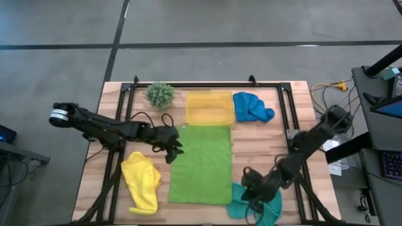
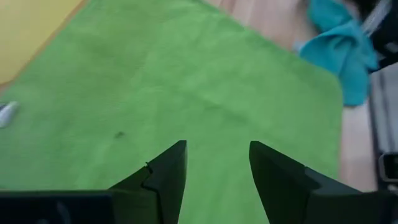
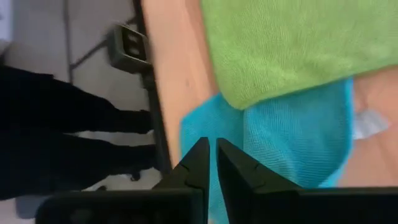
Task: Fold microfiber towels
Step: Fold the green towel
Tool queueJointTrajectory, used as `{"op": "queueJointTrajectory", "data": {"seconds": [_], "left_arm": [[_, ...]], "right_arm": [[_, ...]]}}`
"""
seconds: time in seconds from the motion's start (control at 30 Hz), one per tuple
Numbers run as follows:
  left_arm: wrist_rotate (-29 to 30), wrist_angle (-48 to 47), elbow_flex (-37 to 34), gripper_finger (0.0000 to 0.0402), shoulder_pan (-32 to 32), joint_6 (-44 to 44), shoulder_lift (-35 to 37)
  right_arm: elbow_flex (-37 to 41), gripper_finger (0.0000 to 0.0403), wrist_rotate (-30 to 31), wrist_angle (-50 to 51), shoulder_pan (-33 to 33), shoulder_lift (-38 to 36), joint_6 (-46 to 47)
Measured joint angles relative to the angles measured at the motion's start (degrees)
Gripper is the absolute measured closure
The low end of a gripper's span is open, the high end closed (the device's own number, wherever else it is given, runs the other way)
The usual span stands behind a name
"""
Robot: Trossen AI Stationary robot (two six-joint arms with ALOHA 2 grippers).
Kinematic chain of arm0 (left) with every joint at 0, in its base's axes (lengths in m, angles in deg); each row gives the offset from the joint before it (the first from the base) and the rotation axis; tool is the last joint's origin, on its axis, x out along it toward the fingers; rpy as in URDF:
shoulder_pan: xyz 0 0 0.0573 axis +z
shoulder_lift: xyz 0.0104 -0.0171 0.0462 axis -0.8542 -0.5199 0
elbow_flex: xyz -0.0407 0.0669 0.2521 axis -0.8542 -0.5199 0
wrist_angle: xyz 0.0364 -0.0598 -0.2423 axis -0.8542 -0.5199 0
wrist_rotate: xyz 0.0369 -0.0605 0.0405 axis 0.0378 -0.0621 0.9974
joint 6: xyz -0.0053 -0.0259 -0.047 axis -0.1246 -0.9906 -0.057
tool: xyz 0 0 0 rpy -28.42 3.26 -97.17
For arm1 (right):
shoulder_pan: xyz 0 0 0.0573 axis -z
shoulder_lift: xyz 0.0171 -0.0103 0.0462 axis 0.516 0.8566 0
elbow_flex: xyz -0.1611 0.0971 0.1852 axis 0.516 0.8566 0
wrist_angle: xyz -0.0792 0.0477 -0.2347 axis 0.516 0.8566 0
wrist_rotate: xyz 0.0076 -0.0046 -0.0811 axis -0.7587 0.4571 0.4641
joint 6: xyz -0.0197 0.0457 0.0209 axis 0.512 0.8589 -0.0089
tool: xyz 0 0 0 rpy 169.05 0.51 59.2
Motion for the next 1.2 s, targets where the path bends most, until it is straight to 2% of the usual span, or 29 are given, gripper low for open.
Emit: {"op": "queueJointTrajectory", "data": {"seconds": [0.2,0.37,0.47,0.73,0.87,1.2], "left_arm": [[-0.08,3.71,-0.99,0.024,-1.58,-4.19,-2.96],[-0.37,4.39,-0.62,0.024,-3.71,-4.25,-4.34],[-0.39,4.78,-0.58,0.024,-4.85,-5.44,-4.59],[-0.42,4.87,-0.64,0.024,-6.6,-7.07,-4.55],[-0.42,5.14,-0.43,0.024,-6.75,-7.07,-4.39],[-1.56,4.76,-0.51,0.0253,-8.96,-3.98,-2.9]], "right_arm": [[-4.65,0.0387,-0.47,-0.06,0.77,10.86,1.21],[-6.61,0.0387,-6.82,1.87,1.45,17.25,1.26],[-7.99,0.0387,-9.57,7.91,1.63,17.91,1.72],[-7.12,0.0387,-11.36,31.38,1.55,13.7,0.37],[-6.22,0.0387,-11.9,39.09,1.55,11.3,-0.61],[-6.27,0.0387,1.6,34.18,0.69,-1.08,0.07]]}}
